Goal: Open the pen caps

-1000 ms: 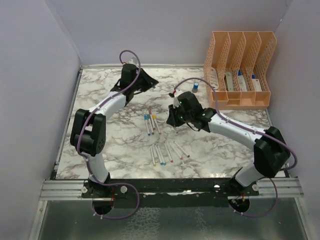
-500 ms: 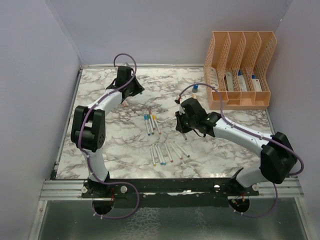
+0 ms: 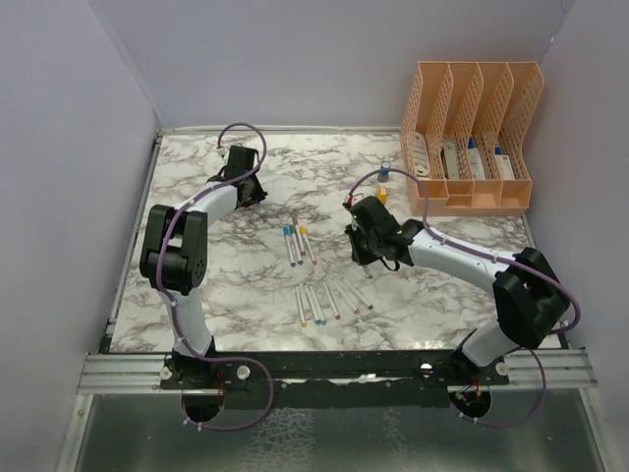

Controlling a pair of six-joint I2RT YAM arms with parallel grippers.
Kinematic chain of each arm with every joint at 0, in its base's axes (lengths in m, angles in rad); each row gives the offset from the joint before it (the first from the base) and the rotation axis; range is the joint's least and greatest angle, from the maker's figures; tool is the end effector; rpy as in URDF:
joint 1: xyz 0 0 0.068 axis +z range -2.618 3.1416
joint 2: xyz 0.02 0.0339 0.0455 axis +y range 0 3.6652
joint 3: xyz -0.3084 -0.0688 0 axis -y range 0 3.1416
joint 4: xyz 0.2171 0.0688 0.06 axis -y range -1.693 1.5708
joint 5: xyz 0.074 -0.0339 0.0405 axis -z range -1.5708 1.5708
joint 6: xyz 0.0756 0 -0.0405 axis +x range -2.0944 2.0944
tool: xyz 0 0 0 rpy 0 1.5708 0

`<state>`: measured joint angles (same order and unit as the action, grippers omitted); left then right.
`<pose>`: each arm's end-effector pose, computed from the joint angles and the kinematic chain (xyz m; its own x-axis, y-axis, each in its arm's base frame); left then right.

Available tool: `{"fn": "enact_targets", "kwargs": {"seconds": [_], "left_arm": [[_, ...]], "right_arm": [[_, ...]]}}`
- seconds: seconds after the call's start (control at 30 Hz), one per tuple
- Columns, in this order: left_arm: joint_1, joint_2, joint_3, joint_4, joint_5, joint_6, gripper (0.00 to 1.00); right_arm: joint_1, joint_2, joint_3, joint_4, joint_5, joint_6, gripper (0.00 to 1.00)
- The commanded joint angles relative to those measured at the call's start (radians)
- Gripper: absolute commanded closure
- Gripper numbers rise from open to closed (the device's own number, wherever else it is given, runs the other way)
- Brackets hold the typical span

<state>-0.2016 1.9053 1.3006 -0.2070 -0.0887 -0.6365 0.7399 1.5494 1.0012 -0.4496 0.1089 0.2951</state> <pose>0.4292 -0.0809 0.2224 -0.6546 -0.4705 -0.5917 -0.3101 0.8810 -0.3574 0.2351 0.2035 0.2346 -0.7760 -0.3170 -0.5453 -0.4191 0.9052 0.0703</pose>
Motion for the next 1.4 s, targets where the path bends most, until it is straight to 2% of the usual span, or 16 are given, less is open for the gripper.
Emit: {"fn": "enact_targets", "kwargs": {"seconds": [0.0, 0.1, 0.2, 0.4, 0.5, 0.7, 0.93, 1.2, 1.27, 1.37], "left_arm": [[0.018, 0.048, 0.025, -0.003, -0.045, 0.027, 1.0], [0.027, 0.073, 0.043, -0.014, -0.042, 0.034, 1.0], [0.036, 0.092, 0.049, -0.021, -0.037, 0.037, 0.95], [0.052, 0.098, 0.049, -0.028, -0.03, 0.037, 0.68], [0.057, 0.096, 0.048, -0.032, -0.024, 0.035, 0.6], [0.064, 0.062, 0.049, -0.039, -0.004, 0.023, 0.57], [0.065, -0.056, 0.049, -0.036, 0.061, -0.01, 0.56], [0.065, -0.197, -0.022, -0.008, 0.12, -0.047, 0.55], [0.065, -0.24, -0.056, 0.007, 0.139, -0.062, 0.53], [0.065, -0.303, -0.111, 0.048, 0.172, -0.08, 0.46]], "right_arm": [[-0.013, 0.016, -0.016, 0.005, 0.035, -0.017, 0.99], [-0.024, 0.025, -0.028, 0.015, 0.039, -0.026, 0.99], [-0.029, 0.036, -0.037, 0.022, 0.034, -0.035, 0.99], [-0.032, 0.06, -0.051, 0.025, 0.01, -0.037, 0.99], [-0.033, 0.071, -0.057, 0.018, -0.002, -0.031, 0.99], [-0.033, 0.075, -0.079, 0.006, -0.037, -0.011, 0.97], [-0.033, 0.052, -0.114, -0.002, -0.083, 0.017, 0.84], [-0.033, 0.002, -0.103, -0.016, -0.081, 0.028, 0.59], [-0.033, -0.006, -0.067, -0.026, -0.065, 0.028, 0.58], [-0.033, -0.016, -0.014, -0.022, -0.032, 0.015, 0.51]]}}
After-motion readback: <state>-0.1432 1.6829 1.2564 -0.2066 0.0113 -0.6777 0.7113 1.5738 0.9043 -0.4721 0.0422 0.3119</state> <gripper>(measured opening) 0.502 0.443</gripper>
